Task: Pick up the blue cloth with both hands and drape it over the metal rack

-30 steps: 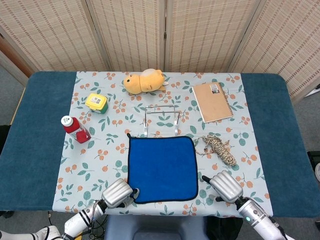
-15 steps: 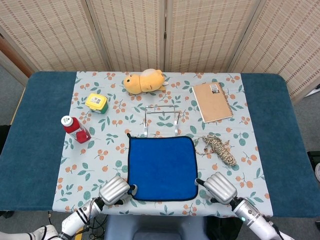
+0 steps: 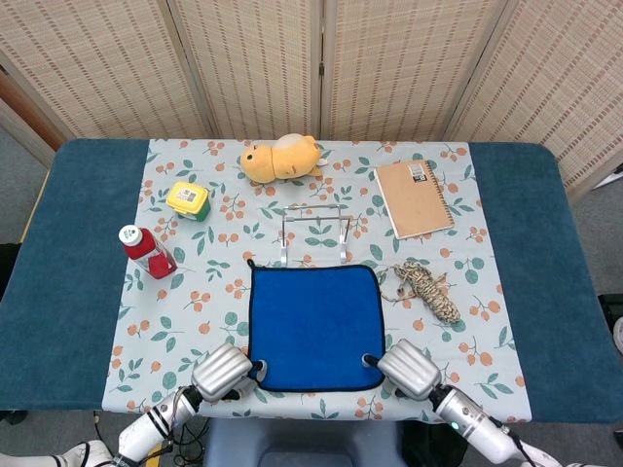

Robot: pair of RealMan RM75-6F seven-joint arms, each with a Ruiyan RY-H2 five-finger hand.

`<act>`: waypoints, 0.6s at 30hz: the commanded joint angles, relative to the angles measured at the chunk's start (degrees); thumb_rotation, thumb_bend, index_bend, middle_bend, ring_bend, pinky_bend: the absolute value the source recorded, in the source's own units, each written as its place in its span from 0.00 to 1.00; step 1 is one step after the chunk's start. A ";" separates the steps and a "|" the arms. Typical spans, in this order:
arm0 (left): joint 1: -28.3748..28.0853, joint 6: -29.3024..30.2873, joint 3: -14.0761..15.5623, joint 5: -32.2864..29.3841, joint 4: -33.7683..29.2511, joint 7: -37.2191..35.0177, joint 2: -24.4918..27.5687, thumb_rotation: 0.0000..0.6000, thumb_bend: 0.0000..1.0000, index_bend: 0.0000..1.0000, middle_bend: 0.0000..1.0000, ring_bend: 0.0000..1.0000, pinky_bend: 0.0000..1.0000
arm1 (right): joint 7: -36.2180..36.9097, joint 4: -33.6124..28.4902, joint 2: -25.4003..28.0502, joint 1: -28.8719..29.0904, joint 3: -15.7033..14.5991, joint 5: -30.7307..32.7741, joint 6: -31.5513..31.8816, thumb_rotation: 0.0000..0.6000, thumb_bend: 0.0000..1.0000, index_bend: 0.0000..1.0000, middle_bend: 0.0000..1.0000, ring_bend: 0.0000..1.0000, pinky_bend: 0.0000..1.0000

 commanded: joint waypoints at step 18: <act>0.19 0.11 0.17 -0.23 -0.41 -0.32 0.41 1.00 0.58 0.59 1.00 0.96 1.00 | 0.66 3.87 -3.77 1.34 0.77 0.65 0.58 1.00 0.25 0.43 0.93 0.91 0.94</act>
